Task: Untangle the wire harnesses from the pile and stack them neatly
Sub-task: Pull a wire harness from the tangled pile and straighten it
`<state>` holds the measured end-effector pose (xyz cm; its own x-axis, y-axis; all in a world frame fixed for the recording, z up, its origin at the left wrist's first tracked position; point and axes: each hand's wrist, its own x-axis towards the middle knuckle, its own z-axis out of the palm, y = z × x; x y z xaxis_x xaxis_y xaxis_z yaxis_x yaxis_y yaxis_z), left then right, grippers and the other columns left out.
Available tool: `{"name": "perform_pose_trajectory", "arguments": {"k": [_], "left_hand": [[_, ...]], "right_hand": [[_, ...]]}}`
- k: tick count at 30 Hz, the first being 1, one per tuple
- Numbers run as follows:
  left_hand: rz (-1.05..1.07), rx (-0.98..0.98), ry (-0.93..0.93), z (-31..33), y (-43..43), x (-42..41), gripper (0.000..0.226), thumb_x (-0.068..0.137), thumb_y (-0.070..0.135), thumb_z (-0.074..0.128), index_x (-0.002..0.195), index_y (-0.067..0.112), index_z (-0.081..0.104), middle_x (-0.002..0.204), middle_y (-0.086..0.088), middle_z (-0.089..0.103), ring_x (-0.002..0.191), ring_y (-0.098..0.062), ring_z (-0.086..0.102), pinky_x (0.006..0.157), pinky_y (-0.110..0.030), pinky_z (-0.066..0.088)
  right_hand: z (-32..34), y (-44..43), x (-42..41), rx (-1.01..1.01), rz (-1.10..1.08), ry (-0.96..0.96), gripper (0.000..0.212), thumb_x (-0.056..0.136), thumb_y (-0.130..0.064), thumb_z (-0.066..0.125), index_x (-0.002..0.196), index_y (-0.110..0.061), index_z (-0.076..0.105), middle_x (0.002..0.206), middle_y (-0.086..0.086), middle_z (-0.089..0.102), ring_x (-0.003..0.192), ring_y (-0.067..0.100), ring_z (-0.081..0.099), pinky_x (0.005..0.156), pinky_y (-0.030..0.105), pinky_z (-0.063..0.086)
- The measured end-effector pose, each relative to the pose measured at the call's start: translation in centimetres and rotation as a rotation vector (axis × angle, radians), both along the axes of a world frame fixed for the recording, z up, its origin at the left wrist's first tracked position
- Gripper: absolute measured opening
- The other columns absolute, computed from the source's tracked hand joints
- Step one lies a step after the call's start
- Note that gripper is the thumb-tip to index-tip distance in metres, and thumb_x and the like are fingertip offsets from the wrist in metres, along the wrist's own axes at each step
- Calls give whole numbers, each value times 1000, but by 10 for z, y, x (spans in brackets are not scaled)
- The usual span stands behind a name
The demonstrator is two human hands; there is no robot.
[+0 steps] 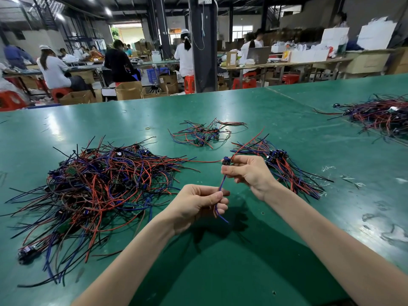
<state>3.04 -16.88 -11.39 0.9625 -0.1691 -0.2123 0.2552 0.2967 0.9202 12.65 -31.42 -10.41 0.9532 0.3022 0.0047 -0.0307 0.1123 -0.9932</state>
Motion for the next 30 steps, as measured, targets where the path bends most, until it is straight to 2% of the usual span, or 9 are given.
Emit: {"name": "perform_pose_trajectory", "arguments": {"k": [5, 11, 15, 19, 22, 25, 27, 30], "left_hand": [[-24, 53, -36, -1, -1, -2, 14, 89, -2, 54, 98, -5, 65, 70, -9, 68, 55, -12, 63, 58, -20, 54], [-126, -19, -64, 1, -3, -7, 23, 84, -5, 55, 105, -7, 63, 75, -10, 65, 60, -14, 62, 64, -26, 56], [-163, 66, -89, 2, -5, -8, 22, 85, 5, 56, 103, -5, 65, 72, -5, 65, 56, -9, 59, 60, -22, 54], [-177, 42, -185, 1, -7, -10, 32, 81, 7, 58, 111, -3, 63, 75, -3, 65, 61, -9, 58, 66, -22, 53], [-125, 3, -270, 0, -12, -10, 28, 82, 4, 57, 109, 0, 64, 77, -3, 64, 64, -11, 58, 71, -23, 54], [14, 152, -392, -1, -17, -9, 17, 91, 0, 52, 99, 4, 67, 76, 1, 63, 69, -9, 58, 71, -22, 54], [110, 335, -510, 0, -17, -9, 17, 92, 4, 52, 90, 10, 68, 90, -5, 57, 77, -5, 57, 72, -21, 54], [165, 526, -666, 2, -17, -9, 16, 90, 11, 56, 80, 17, 68, 114, -3, 47, 96, 3, 54, 76, -21, 53]], "right_hand": [[1, -7, 7, 2, -53, 31, 19, 72, 5, 74, 80, -7, 62, 56, -1, 68, 46, 7, 61, 38, 13, 37], [1, -13, 15, -22, -78, 25, 17, 74, 3, 73, 79, -8, 63, 56, -1, 68, 46, 5, 61, 40, 13, 41], [-3, -12, 14, -74, -53, -39, 16, 76, 4, 72, 87, -3, 63, 55, -1, 67, 45, 5, 59, 42, 15, 45], [-5, -10, 11, -111, -2, -137, 19, 78, 5, 70, 86, -9, 60, 63, 10, 64, 44, 9, 58, 44, 19, 49], [-6, -9, 11, -104, 11, -143, 19, 80, 5, 69, 91, -6, 60, 66, 13, 62, 44, 9, 57, 45, 20, 49], [-8, -7, 11, -123, 34, -140, 21, 81, 5, 68, 98, 0, 58, 64, 11, 62, 43, 9, 56, 45, 20, 49], [-11, -4, 11, -137, 49, -134, 22, 81, 6, 67, 101, 3, 57, 60, 7, 62, 42, 8, 55, 43, 20, 48], [-15, -1, 9, -151, 88, -117, 26, 82, 6, 66, 107, 8, 57, 56, 3, 62, 41, 8, 55, 43, 20, 46]]}}
